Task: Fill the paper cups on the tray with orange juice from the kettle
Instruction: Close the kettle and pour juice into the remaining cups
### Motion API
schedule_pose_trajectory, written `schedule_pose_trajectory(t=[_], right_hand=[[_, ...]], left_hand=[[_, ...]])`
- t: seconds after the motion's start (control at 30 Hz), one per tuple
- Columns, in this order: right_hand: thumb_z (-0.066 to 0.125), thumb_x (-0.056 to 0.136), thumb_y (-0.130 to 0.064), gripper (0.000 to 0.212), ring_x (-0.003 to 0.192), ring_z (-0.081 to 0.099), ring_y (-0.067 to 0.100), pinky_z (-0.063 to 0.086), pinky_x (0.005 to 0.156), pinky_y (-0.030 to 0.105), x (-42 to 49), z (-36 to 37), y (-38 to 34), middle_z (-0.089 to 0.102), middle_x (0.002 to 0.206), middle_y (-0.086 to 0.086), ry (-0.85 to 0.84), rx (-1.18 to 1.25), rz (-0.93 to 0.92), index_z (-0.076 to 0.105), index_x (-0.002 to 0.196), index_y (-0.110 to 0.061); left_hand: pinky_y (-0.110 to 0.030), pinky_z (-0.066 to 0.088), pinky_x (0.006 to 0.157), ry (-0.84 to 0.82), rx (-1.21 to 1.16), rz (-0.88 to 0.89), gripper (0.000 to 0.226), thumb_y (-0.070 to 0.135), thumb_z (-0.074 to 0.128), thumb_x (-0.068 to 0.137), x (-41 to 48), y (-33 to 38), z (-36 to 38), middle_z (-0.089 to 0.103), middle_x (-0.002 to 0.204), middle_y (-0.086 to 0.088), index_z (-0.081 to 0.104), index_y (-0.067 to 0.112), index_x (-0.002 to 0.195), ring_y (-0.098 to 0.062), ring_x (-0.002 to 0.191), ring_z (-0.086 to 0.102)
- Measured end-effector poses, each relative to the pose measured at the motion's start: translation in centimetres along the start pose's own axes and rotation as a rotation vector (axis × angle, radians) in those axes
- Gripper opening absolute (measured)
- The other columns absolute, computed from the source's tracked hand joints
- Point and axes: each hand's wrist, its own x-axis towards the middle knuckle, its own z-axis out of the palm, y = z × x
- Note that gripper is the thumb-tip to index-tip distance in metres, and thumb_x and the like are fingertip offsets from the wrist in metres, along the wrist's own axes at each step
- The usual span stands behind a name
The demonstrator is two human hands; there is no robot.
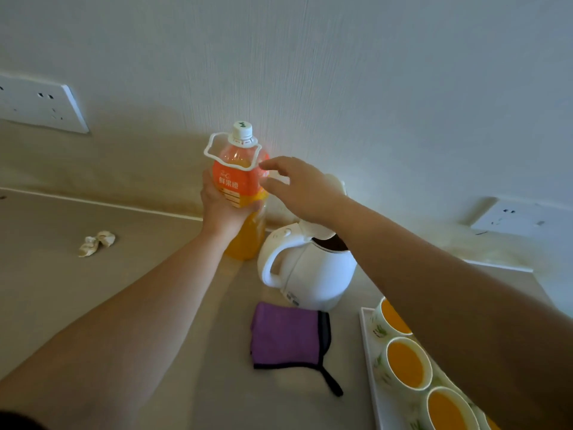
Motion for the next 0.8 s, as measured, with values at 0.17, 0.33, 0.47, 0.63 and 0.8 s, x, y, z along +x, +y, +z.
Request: schedule_pose_trajectory(t=[0.17, 0.33, 0.47, 0.63, 0.8], right_hand=[[0.044, 0.098, -0.033, 0.035, 0.142, 0.024, 0.017, 0.010, 0.118, 0.035, -4.4, -0.4, 3.4, 0.050, 0.139, -0.004, 0.070, -0.585, -0.277, 0.056, 0.129, -0.024], [0.028, 0.099, -0.048, 0.058, 0.147, -0.009, 0.020, -0.012, 0.116, 0.040, -6.8, 0.2, 7.2, 0.010, 0.160, 0.004, 0.103, -0.797, -0.092, 0.024, 0.150, -0.019], [0.015, 0.097, -0.055, 0.067, 0.145, -0.020, 0.021, -0.012, 0.117, 0.048, -7.2, 0.8, 9.5, -0.013, 0.160, 0.003, 0.002, -0.730, 0.094, 0.002, 0.153, -0.021], [0.015, 0.096, -0.057, 0.068, 0.146, -0.016, 0.019, -0.008, 0.117, 0.052, -7.2, 2.0, 11.5, -0.016, 0.159, 0.002, -0.072, -0.543, 0.183, -0.004, 0.152, -0.023], [0.018, 0.097, -0.056, 0.068, 0.146, -0.017, 0.018, -0.006, 0.117, 0.053, -7.1, 2.5, 12.3, -0.019, 0.159, 0.002, -0.099, -0.435, 0.199, -0.008, 0.152, -0.023]], left_hand=[[-0.045, 0.049, 0.089, 0.108, 0.123, -0.016, 0.042, 0.042, 0.064, 0.078, -4.9, -0.5, -0.7, 0.060, 0.114, -0.010, 0.056, 0.013, 0.108, -0.027, 0.105, 0.057], [-0.020, 0.041, 0.086, -0.343, 0.153, 0.158, 0.036, 0.035, 0.064, 0.087, -10.1, 0.4, 0.9, 0.051, 0.115, 0.012, 0.051, 0.024, 0.119, -0.003, 0.107, 0.049], [-0.023, 0.041, 0.089, -0.398, 0.218, 0.122, 0.034, 0.024, 0.057, 0.093, -9.7, -0.1, 1.1, 0.056, 0.120, 0.006, 0.051, 0.021, 0.127, -0.010, 0.112, 0.052], [-0.011, 0.038, 0.071, -0.396, 0.278, 0.143, 0.031, 0.019, 0.057, 0.094, -8.9, 0.1, 0.7, 0.059, 0.112, 0.003, 0.056, 0.013, 0.124, -0.008, 0.098, 0.052], [-0.024, 0.039, 0.080, -0.379, 0.313, 0.108, 0.032, 0.019, 0.059, 0.093, -8.8, 0.1, 0.7, 0.059, 0.111, 0.000, 0.055, 0.009, 0.123, -0.013, 0.098, 0.053]])
